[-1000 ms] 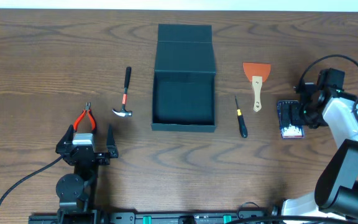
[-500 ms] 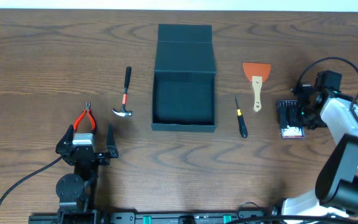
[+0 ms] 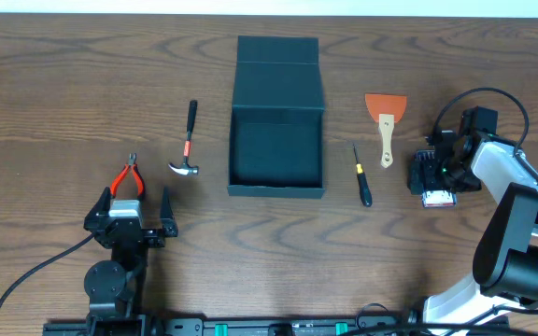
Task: Pack container
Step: 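Lower the right gripper and grasp the screwdriver case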
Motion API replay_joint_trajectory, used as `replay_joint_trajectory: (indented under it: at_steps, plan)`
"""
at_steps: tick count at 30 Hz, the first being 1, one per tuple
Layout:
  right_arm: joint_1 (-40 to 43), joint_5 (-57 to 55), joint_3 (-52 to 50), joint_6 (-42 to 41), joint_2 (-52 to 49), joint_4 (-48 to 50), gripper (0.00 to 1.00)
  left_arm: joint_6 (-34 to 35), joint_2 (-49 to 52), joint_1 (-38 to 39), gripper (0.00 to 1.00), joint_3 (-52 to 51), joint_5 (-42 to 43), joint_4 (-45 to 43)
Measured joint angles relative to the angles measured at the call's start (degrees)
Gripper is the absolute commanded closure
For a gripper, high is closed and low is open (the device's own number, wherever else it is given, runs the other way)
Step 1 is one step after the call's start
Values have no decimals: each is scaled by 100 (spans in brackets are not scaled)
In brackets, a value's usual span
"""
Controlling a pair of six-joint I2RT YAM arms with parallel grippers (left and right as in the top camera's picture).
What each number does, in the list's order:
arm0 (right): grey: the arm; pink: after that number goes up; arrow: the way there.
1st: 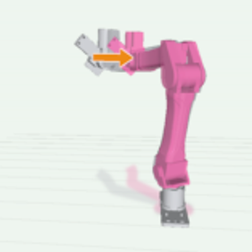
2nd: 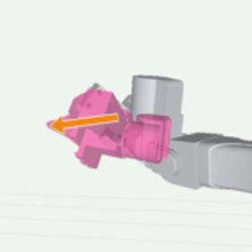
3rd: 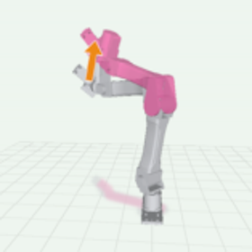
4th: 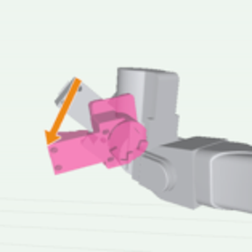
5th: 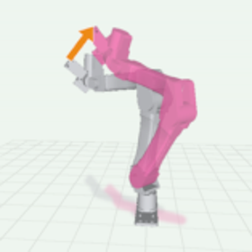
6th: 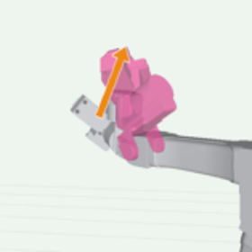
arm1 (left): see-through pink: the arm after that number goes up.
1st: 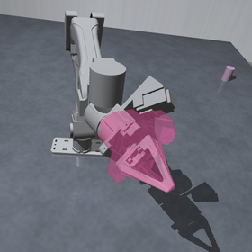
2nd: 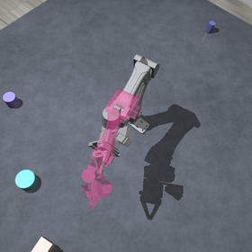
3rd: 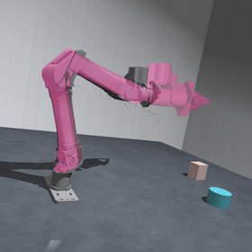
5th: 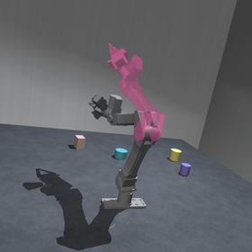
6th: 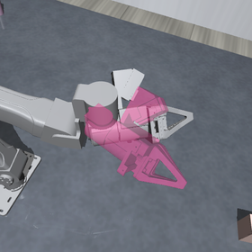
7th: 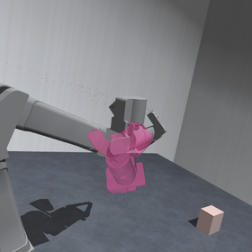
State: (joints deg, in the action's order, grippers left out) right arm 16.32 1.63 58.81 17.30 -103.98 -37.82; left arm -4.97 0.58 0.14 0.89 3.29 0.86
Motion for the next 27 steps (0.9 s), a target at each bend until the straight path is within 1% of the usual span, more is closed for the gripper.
replay_joint_trajectory:
  at_steps: [6, 8, 11, 18, 22, 24, 25, 26, 27]
  plan:
    - [0, -15, 4, -33, 0, -20, 2, 0, 0, 0, 1, 0, 0, 0]
    - [0, -15, 7, -37, -2, -24, 5, 0, 0, 0, 1, 0, 0, 0]
    - [0, -15, 7, -48, -2, -31, 13, 0, 0, 0, 2, 0, 0, 0]
    - [-2, -57, 9, -68, -2, -46, 13, 0, 0, 0, 2, 0, 0, 0]
    - [-2, -63, 11, -66, -2, -46, 16, 0, 0, 0, 2, 0, 0, 0]
    - [-2, -72, 11, -79, -2, -48, 11, 0, 0, 0, 2, 0, 0, 0]
    - [-2, -101, 13, -87, -2, -48, 11, 0, 0, 0, 2, 0, 0, 0]
    - [0, -122, 22, -79, -2, -48, 13, 0, 0, 0, 1, 0, 0, 0]
    - [0, -127, 26, -81, -2, -50, 18, 0, 0, 0, 1, 0, 0, 0]
